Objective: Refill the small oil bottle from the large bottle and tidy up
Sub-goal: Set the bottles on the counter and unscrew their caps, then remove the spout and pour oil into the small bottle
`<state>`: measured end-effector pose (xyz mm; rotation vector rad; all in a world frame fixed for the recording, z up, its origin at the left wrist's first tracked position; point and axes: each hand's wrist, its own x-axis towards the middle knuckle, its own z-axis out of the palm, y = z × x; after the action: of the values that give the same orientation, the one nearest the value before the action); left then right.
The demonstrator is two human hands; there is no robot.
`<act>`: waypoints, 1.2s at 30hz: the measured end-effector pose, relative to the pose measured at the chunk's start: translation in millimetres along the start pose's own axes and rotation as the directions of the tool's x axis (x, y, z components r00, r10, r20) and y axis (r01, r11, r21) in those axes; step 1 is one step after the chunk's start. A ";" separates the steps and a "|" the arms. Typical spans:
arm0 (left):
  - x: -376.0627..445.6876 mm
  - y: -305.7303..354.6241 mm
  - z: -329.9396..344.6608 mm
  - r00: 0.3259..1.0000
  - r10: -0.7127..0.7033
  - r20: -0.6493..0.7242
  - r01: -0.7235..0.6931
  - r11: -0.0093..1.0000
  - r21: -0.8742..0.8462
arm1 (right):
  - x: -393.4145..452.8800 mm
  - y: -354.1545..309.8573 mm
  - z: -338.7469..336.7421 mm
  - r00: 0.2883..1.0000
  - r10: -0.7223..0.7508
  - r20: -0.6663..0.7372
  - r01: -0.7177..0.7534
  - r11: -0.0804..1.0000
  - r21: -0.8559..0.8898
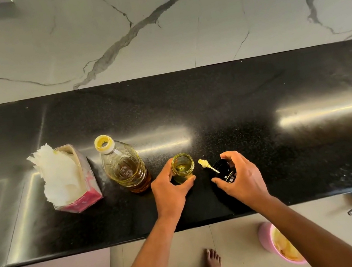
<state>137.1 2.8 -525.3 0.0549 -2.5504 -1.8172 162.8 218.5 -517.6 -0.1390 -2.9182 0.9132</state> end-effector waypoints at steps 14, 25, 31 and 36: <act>-1.7 1.1 2.1 0.999 -0.016 -0.045 0.019 0.998 0.067 | -6.6 6.4 2.3 1.000 0.006 0.012 -0.006 1.000 -0.010; -39.9 8.4 15.8 0.976 -0.065 -0.209 0.085 0.993 0.087 | -0.8 7.6 4.3 0.999 0.049 -0.020 -0.046 0.992 0.115; -46.9 2.2 13.9 0.978 -0.115 -0.173 0.127 0.990 0.064 | 2.1 10.1 3.6 0.998 0.062 -0.023 -0.058 0.986 0.154; -48.1 -2.8 1.5 0.974 -0.131 -0.186 0.154 0.982 0.110 | 1.9 10.4 3.4 0.999 0.046 -0.014 -0.044 0.991 0.123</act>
<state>185.2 5.0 -527.9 0.3938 -2.5864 -1.6098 161.1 225.3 -526.3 -0.2044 -2.8448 1.0898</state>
